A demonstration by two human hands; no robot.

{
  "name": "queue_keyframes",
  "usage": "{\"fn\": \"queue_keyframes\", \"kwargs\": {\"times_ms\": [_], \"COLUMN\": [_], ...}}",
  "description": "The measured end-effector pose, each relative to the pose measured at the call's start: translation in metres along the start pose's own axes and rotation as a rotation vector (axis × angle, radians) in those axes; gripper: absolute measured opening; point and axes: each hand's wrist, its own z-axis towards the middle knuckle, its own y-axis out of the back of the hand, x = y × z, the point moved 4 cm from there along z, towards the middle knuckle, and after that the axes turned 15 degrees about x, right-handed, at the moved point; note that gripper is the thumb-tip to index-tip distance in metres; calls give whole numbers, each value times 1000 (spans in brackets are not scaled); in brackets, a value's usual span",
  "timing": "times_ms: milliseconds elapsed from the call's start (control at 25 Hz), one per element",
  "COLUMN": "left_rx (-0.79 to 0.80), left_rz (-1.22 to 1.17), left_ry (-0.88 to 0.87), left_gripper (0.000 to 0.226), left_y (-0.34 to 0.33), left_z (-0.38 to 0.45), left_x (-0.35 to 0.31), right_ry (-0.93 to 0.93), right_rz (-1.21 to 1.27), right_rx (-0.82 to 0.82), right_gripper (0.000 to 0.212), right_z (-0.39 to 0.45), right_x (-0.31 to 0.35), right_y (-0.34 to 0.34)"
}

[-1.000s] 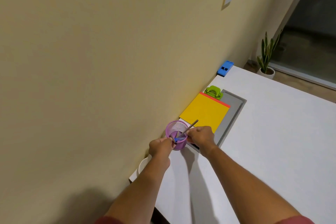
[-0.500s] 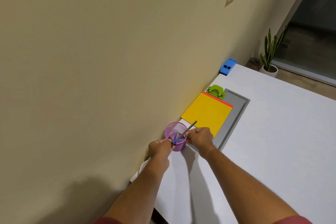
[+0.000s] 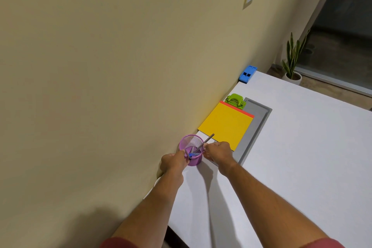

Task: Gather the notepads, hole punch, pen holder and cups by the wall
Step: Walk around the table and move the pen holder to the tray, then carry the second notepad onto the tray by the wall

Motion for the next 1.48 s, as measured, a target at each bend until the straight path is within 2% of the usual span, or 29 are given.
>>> {"fn": "queue_keyframes", "kwargs": {"times_ms": [120,280,520,640,720,1080,1320,1480], "left_rx": [-12,-81,41,108,158,405,651,759], "left_rz": [129,420,931,1173,1296,1577,1669,1717], "left_ry": [-73,-254,-696,-844,-918,-1129,-1282,-1382], "left_gripper": [18,28,30,45,56,77,88,91], "left_y": [1,-1,-38,-66,-89,-199,-262,-293], "left_z": [-16,-49,-100,-122,-137,-191,-220,-237], "left_x": [-10,-30,-40,-34,-27,11,39,55], "right_ry": [-11,24,190,225,260,184,29,-98], "right_rz": [116,68,-313,-548,-659,-867,-863,-851], "right_rx": [27,8,-140,-171,-223,-542,-767,-926], "right_gripper": [35,31,38,62,71,85,87,88], "right_z": [-11,-34,-85,-114,-134,-207,-248,-273], "right_x": [4,11,20,20,16,-16,-42,-61], "right_y": [7,24,66,93,113,212,266,287]}}
